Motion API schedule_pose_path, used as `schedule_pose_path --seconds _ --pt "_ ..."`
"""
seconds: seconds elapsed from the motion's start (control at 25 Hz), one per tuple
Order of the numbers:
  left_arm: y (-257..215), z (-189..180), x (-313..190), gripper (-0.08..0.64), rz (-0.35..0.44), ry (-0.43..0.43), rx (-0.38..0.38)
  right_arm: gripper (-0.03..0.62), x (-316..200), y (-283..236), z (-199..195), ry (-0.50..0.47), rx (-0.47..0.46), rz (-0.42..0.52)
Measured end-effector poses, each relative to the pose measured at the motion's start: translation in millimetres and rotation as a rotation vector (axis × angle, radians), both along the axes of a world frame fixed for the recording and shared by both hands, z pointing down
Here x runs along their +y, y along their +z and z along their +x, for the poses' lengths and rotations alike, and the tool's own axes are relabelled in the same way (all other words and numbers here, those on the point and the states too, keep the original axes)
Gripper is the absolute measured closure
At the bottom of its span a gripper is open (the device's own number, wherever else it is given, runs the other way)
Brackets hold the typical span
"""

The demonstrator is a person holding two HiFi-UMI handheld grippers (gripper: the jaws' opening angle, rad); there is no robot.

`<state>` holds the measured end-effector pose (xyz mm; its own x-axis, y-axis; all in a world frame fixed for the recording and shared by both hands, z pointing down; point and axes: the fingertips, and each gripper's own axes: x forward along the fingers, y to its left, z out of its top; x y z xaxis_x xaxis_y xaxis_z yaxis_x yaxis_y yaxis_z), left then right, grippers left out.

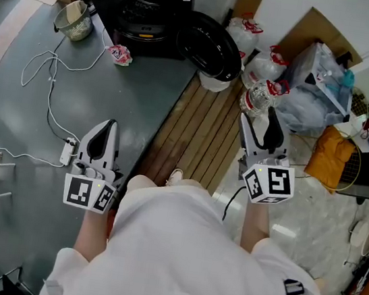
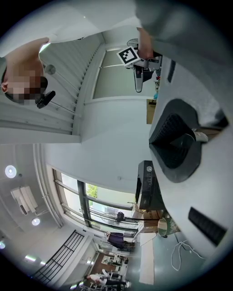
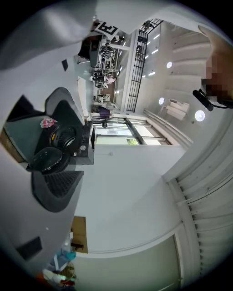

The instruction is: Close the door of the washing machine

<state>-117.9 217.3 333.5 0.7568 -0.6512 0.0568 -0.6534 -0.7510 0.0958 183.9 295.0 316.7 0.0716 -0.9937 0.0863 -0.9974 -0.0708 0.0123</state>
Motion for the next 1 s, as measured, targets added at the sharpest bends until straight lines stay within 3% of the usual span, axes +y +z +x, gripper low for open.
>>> schedule_pose_path --seconds 0.28,0.48,0.72,0.84,1.0 --pt "16.3 7.0 -11.4 0.557 -0.045 0.012 -0.017 0.291 -12.5 23.1 1.0 0.007 -0.023 -0.058" --pt "28.6 22.9 -46.6 0.557 -0.074 0.029 -0.006 0.290 -41.6 38.2 6.6 0.002 -0.022 -0.111" --pt "49.5 58.7 -132.7 0.557 -0.117 0.051 0.044 0.290 -116.3 47.7 33.1 0.019 0.011 -0.167" --pt "42.4 80.6 -185.1 0.557 -0.100 0.070 0.068 0.290 -163.9 45.2 47.5 0.007 0.044 -0.200" --pt "35.8 108.9 -244.0 0.557 -0.099 0.122 0.076 0.290 -208.0 23.2 67.8 0.058 0.059 -0.176"
